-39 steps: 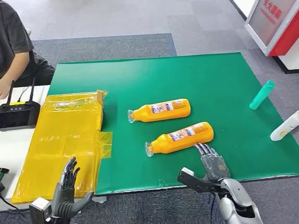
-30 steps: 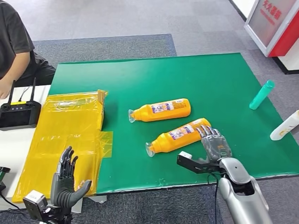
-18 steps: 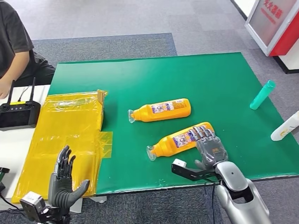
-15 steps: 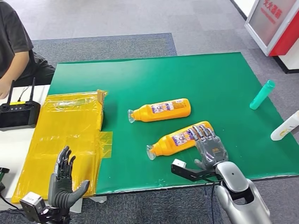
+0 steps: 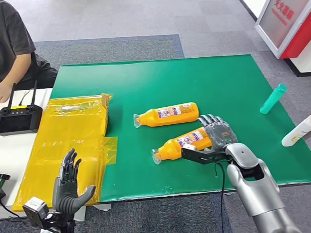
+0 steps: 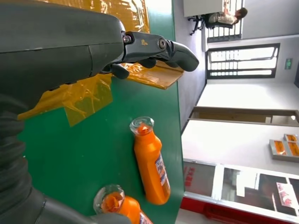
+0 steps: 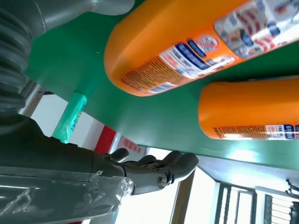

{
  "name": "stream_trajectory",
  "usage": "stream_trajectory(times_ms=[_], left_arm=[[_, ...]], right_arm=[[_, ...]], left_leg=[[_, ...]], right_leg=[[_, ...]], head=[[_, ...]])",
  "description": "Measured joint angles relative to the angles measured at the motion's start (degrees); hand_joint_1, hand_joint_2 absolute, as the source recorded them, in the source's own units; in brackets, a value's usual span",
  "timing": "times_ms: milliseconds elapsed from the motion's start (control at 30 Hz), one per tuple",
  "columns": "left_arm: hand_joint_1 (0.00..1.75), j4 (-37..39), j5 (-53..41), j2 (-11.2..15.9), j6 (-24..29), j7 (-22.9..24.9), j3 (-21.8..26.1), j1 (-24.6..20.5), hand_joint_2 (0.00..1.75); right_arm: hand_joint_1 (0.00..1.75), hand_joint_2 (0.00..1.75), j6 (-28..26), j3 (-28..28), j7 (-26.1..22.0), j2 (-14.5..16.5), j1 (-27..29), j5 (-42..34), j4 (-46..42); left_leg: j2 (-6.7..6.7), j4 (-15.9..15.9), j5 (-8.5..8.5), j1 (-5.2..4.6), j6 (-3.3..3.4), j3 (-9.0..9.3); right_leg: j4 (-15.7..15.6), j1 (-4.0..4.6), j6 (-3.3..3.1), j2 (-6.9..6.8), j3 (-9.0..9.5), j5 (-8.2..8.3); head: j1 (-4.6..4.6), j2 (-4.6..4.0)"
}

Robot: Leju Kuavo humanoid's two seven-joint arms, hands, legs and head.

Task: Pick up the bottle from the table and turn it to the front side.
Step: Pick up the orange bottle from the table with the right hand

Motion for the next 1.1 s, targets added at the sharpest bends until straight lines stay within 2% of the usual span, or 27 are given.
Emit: stream_trajectory(times_ms=[333, 800, 833, 967, 1033, 1100], left_arm=[[0.00, 0.0, 0.1, 0.6, 0.0, 0.0, -0.9, -0.4, 1.75], [0.00, 1.0, 1.0, 1.8, 0.0, 0.0, -2.4, -1.7, 1.75], [0.00, 1.1, 1.0, 1.8, 0.0, 0.0, -2.5, -1.9, 1.75], [0.00, 1.5, 1.1, 1.9, 0.0, 0.0, -2.8, -2.2, 1.75], [0.00, 1.6, 1.1, 2.0, 0.1, 0.0, -2.9, -2.3, 1.75], [0.00, 1.7, 1.2, 2.1, 0.1, 0.0, -2.9, -2.3, 1.75]], right_arm=[[0.00, 1.75, 0.9, 1.0, -0.2, 0.0, -4.1, -1.1, 7.4], [0.00, 1.75, 3.9, 4.1, -4.9, -0.3, -13.5, -5.9, 27.5], [0.07, 1.75, 3.9, 4.5, -5.0, -0.3, -14.1, -6.0, 28.6], [1.67, 1.75, 3.8, 5.9, -5.0, -0.3, -15.8, -6.2, 31.9], [1.75, 1.75, 3.8, 6.3, -5.0, -0.3, -16.5, -6.3, 32.9], [1.75, 1.75, 3.6, 6.7, -5.2, -0.3, -16.9, -6.4, 33.7]], left_leg=[[0.00, 0.0, -0.01, 0.00, 0.00, -0.08], [-0.01, 0.0, 0.01, 0.00, 0.01, -0.07], [-0.01, 0.0, 0.01, 0.00, 0.01, -0.07], [-0.01, 0.0, 0.01, 0.01, 0.01, -0.05], [-0.01, 0.0, 0.01, 0.00, 0.01, -0.03], [-0.01, 0.0, 0.01, 0.00, 0.01, 0.02]], right_leg=[[0.0, 0.00, 0.00, 0.00, -0.07, -0.01], [0.0, 0.00, 0.02, 0.00, -0.07, 0.01], [0.0, 0.00, 0.02, -0.01, -0.06, 0.01], [0.0, 0.00, 0.02, 0.00, -0.04, 0.01], [0.0, 0.00, 0.02, -0.01, -0.02, 0.01], [0.0, 0.00, 0.02, -0.01, 0.02, 0.01]], head=[[0.01, 0.00], [0.01, 0.00], [0.00, 0.00], [0.01, 0.00], [0.01, 0.00], [0.01, 0.00]])
